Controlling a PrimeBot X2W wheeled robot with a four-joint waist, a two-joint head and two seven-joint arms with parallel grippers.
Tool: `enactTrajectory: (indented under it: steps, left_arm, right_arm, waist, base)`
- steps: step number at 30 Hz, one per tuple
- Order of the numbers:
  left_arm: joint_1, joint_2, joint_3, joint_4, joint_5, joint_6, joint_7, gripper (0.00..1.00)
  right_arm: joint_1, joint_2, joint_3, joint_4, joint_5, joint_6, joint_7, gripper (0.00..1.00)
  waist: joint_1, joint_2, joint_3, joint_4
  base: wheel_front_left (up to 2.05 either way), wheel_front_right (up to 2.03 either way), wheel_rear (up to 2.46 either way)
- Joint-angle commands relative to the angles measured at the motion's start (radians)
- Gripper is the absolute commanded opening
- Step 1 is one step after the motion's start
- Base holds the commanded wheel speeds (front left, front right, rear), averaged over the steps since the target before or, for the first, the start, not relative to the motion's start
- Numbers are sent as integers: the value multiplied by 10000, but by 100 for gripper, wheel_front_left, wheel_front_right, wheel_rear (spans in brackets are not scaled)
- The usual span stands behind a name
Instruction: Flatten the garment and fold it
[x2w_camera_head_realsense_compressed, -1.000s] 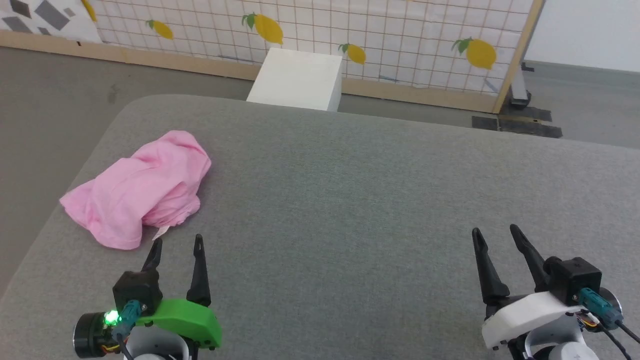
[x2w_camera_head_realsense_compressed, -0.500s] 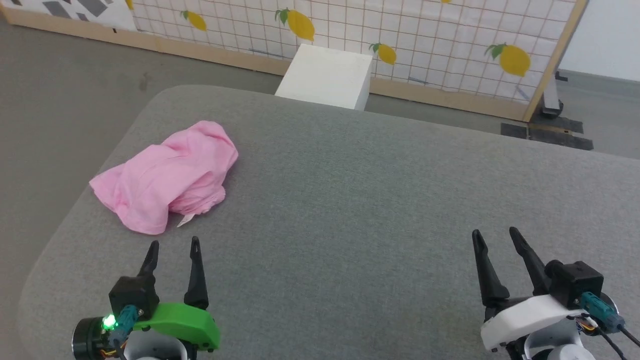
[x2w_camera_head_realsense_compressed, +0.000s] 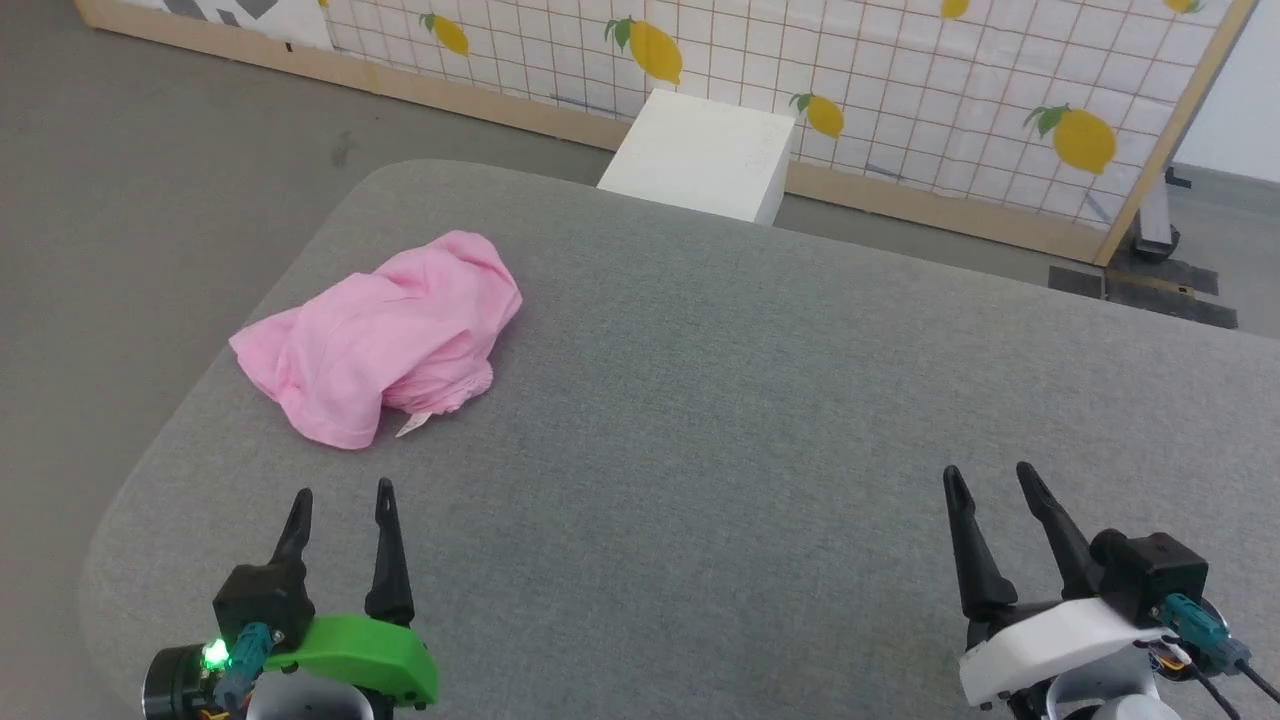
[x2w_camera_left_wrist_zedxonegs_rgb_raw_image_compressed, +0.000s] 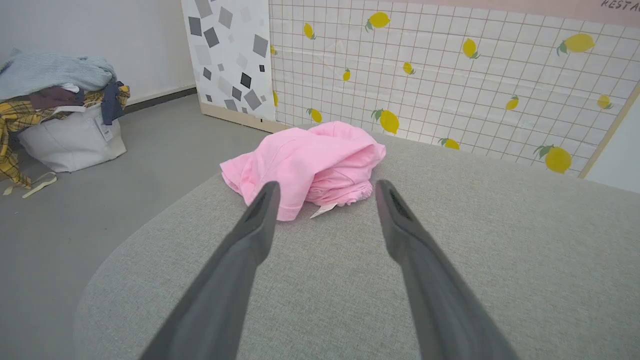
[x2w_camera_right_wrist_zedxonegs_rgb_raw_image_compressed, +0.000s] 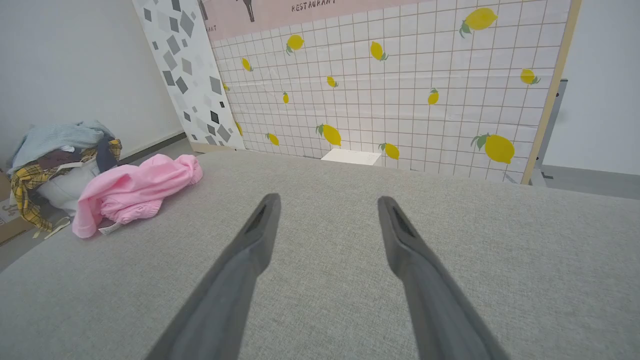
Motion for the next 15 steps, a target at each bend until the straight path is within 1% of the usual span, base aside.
enactTrajectory:
  steps: [1, 15]
  left_arm:
    - [170, -38, -12, 46, -131, 64, -136, 100]
    - [203, -36, 88, 256, -292, 51, -423, 100]
  right_arm:
    - [173, 3, 27, 84, 147, -11, -119, 100]
    - [236, 4, 18, 353, 486, -12, -407, 100]
  waist:
    - [0, 0, -1, 83]
    - [0, 0, -11, 592]
  base:
    - [0, 0, 0]
    - [0, 0, 0]
